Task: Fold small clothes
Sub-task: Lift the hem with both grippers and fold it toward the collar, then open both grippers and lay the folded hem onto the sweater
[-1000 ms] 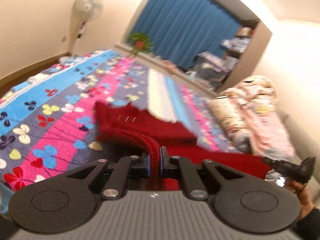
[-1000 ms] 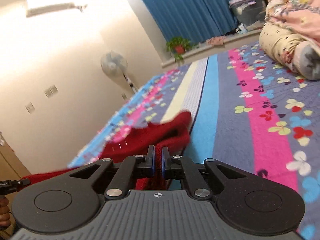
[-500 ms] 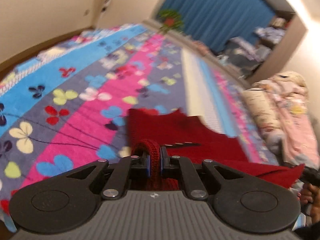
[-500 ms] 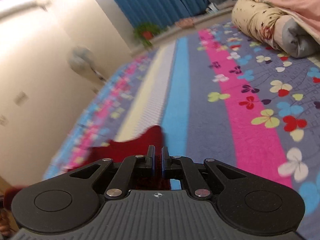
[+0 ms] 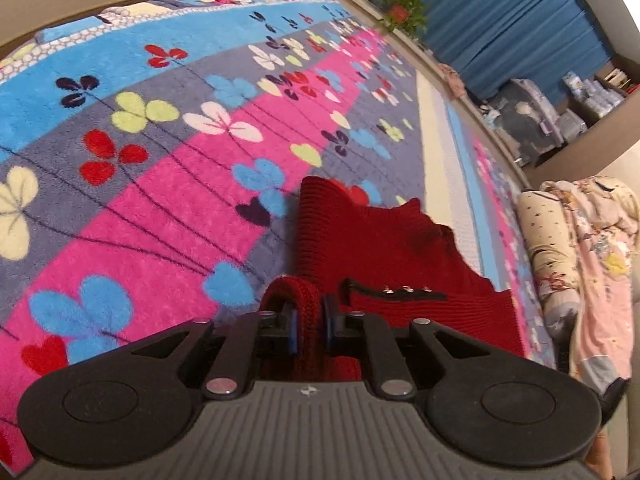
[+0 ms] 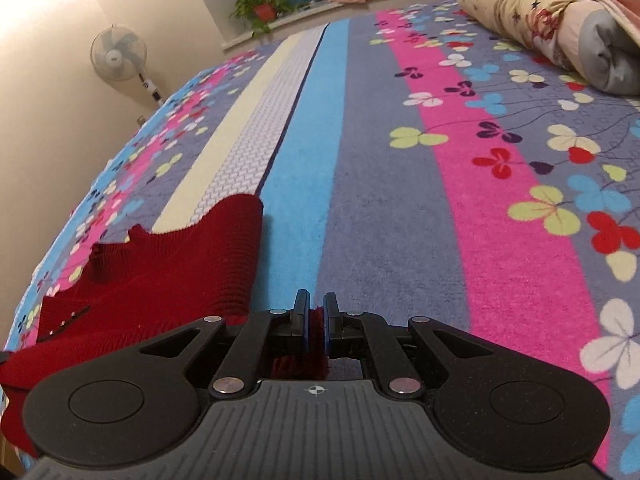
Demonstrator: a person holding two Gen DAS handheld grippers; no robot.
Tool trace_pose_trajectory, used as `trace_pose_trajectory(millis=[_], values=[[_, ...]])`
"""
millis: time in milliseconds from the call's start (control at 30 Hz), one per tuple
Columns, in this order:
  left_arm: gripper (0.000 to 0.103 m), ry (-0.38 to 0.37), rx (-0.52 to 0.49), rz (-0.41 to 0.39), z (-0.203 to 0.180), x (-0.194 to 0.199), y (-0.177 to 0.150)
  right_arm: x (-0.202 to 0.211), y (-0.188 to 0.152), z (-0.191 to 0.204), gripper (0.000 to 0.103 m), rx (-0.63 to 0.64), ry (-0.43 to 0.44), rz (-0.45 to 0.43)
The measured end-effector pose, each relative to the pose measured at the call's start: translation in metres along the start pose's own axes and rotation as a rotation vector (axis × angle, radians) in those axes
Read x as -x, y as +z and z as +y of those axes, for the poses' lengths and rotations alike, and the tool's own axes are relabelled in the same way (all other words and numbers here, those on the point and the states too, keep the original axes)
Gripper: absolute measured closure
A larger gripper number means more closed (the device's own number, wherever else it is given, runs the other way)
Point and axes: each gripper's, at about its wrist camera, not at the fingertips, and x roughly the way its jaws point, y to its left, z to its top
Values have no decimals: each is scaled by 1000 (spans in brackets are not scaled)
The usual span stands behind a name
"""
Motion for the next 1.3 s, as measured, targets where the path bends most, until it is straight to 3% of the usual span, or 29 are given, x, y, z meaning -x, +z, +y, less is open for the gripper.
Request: trace_pose_trajectory(millis=[67, 100, 167, 300, 400, 500, 533, 600, 700, 833, 1067, 1200, 1300], values=[[82, -12, 4, -14, 3, 7, -1, 3, 0, -3, 93, -5, -16, 4], [69, -4, 6, -30, 4, 12, -1, 6, 1, -6, 90, -16, -34, -2], [61, 37, 9, -77, 10, 24, -2, 15, 4, -17, 89, -57, -85, -31], [61, 74, 46, -112, 28, 42, -3, 39, 11, -35, 89, -105, -143, -120], [60, 163, 10, -67, 31, 39, -8, 35, 9, -34, 86, -28, -158, -29], [47, 156, -50, -37, 27, 38, -13, 21, -8, -14, 81, 228, -271, 116], [45, 142, -74, -29, 25, 38, -15, 20, -13, -8, 81, 274, -262, 134], [38, 117, -124, -11, 18, 35, -21, 24, -14, -3, 81, 258, -149, 146], [38, 105, -193, 18, 5, 27, -27, 23, -17, 8, 78, 269, -34, 167], [37, 99, -252, 45, -10, 16, -32, 12, -20, 21, 74, 315, -22, 192], [33, 117, -290, 55, -30, -2, -32, -2, -4, 7, 70, 141, 14, 131], [33, 132, -292, 35, -40, -9, -28, -5, 2, 1, 70, 81, 25, 91], [33, 128, -271, -26, -46, -8, -21, -6, 5, -1, 70, 37, 47, 60]])
